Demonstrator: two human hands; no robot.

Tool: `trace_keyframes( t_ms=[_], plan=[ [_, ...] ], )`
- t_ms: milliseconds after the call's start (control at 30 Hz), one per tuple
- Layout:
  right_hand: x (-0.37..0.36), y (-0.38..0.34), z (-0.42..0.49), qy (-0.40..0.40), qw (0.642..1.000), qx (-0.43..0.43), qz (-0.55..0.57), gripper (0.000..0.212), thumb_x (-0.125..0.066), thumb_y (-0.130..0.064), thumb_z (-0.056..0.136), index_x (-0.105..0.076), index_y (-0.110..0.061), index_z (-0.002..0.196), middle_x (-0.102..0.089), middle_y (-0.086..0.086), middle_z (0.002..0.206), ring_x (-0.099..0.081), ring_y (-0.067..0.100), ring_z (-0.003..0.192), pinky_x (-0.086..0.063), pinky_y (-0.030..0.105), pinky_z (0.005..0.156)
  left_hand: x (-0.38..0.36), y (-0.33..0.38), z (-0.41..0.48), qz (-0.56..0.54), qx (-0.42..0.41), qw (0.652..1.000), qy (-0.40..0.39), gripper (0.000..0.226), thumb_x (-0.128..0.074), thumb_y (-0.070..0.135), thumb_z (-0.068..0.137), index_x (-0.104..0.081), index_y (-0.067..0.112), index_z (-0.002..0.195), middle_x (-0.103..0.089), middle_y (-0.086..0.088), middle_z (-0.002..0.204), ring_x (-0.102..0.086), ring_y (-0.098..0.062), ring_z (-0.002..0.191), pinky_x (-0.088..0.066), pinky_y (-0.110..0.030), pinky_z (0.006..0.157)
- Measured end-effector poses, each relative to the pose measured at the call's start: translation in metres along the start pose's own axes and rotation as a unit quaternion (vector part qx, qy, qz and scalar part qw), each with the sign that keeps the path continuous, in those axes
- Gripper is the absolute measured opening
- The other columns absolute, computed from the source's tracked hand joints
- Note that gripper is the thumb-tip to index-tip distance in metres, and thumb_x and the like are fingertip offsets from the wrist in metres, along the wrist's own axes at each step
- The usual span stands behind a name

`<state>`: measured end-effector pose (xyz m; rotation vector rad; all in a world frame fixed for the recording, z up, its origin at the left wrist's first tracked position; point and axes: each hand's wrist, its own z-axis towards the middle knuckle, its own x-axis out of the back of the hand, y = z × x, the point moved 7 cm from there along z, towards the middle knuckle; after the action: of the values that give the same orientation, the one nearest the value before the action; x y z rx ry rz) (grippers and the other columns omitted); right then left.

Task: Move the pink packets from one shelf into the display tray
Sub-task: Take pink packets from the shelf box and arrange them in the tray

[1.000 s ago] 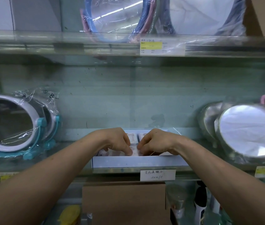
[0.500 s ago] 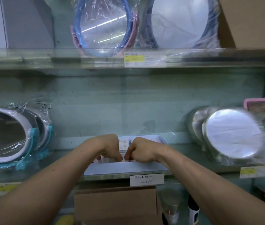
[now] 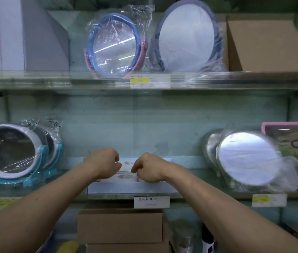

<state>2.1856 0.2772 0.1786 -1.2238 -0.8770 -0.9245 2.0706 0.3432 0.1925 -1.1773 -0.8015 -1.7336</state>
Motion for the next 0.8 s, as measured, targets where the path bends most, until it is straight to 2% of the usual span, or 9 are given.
trace_keyframes(
  t_ms=[233,367,467,567,667,800],
  plan=[
    [-0.011,-0.034,0.011,0.044,0.997,0.060,-0.034,0.034,-0.046,-0.011,0.090,-0.068,-0.014,0.115,-0.065,0.006,0.121,-0.058,0.027,0.112,-0.049,0.038,0.095,0.019,-0.033,-0.020,0.048,0.053,0.997,-0.001,0.040,-0.056,0.034,0.086,-0.059,0.019,0.124,-0.056,-0.002,0.131,-0.056,-0.023,0.115,-0.048,-0.038,0.096],
    [-0.025,-0.060,0.020,0.036,0.994,0.095,-0.036,0.033,-0.046,-0.012,0.091,-0.067,-0.016,0.117,-0.063,0.005,0.122,-0.057,0.026,0.104,-0.047,0.030,0.087,0.021,-0.062,-0.034,0.079,0.079,0.994,-0.013,0.045,-0.056,0.034,0.087,-0.055,0.018,0.129,-0.052,-0.005,0.135,-0.053,-0.025,0.119,-0.047,-0.039,0.098],
    [-0.036,-0.082,0.029,0.023,0.993,0.114,-0.035,0.035,-0.046,-0.015,0.092,-0.063,-0.019,0.123,-0.060,0.002,0.129,-0.055,0.024,0.116,-0.046,0.033,0.097,0.021,-0.086,-0.045,0.100,0.108,0.989,-0.023,0.047,-0.053,0.035,0.088,-0.050,0.021,0.132,-0.048,-0.006,0.137,-0.050,-0.026,0.122,-0.045,-0.039,0.097],
    [-0.049,-0.107,0.038,0.012,0.990,0.131,-0.042,0.036,-0.046,-0.018,0.091,-0.062,-0.020,0.124,-0.059,0.003,0.131,-0.053,0.024,0.119,-0.045,0.036,0.100,0.022,-0.111,-0.056,0.099,0.130,0.986,-0.030,0.047,-0.054,0.036,0.087,-0.051,0.023,0.132,-0.050,-0.006,0.135,-0.051,-0.026,0.121,-0.045,-0.040,0.098],
    [-0.064,-0.141,0.048,0.011,0.987,0.153,-0.048,0.034,-0.046,-0.017,0.090,-0.065,-0.018,0.118,-0.062,0.006,0.126,-0.056,0.027,0.116,-0.047,0.037,0.098,0.024,-0.145,-0.073,0.096,0.154,0.983,-0.037,0.050,-0.057,0.038,0.084,-0.052,0.024,0.131,-0.052,-0.005,0.133,-0.051,-0.026,0.121,-0.044,-0.039,0.098],
    [-0.088,-0.194,0.061,0.007,0.982,0.182,-0.054,0.025,-0.049,-0.015,0.087,-0.071,-0.012,0.100,-0.068,0.010,0.110,-0.061,0.030,0.103,-0.051,0.035,0.085,0.028,-0.199,-0.095,0.093,0.190,0.976,-0.045,0.049,-0.059,0.038,0.082,-0.052,0.023,0.128,-0.050,-0.007,0.133,-0.052,-0.028,0.120,-0.045,-0.041,0.097]
  ],
)
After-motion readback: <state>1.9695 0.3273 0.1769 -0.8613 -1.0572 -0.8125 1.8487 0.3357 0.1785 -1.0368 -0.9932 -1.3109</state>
